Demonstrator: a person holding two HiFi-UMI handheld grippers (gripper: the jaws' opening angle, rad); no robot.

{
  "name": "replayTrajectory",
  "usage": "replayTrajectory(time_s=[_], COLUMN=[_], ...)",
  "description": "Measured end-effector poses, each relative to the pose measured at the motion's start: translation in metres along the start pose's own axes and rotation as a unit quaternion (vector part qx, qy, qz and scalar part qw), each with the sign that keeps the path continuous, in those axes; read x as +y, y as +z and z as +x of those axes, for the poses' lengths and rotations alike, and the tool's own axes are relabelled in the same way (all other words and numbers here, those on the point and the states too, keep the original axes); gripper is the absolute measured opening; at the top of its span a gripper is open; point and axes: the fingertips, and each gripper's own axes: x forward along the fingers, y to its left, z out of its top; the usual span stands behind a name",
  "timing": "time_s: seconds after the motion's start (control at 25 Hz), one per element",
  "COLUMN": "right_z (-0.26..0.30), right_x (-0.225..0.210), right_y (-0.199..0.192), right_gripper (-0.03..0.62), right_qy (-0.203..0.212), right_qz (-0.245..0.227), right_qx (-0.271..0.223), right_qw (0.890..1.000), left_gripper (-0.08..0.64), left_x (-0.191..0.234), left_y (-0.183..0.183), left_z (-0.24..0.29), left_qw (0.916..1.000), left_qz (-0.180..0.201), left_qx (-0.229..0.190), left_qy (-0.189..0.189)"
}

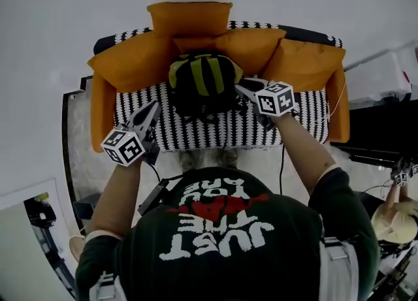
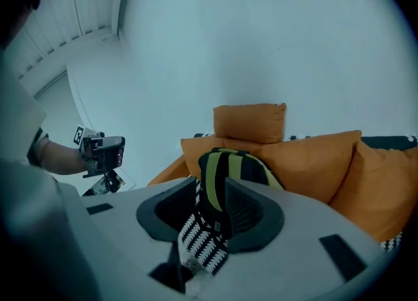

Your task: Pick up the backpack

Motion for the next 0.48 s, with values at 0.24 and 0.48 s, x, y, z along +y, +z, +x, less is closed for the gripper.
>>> replayTrajectory(time_s=[0.24,0.48], right_z=[0.078,0.13], right_x=[-0.038,-0.069], right_y=[-0.027,-0.05], right_gripper=[0.262,0.29], right_qy=[0.011,0.056], right_qz=[-0.014,-0.016], right_qx=[0.057,0.095], right_qw=[0.998,0.994], left_gripper=[0.011,0.011], left_x=[0.036,0.059], left_y=[-0.037,-0.071], left_z=[0.029,0.037], left_qw=[0.9992,0.9981], left_qz=[-0.016,-0.039], left_qx=[0.031,0.044], left_qy=[-0.019,-0.018])
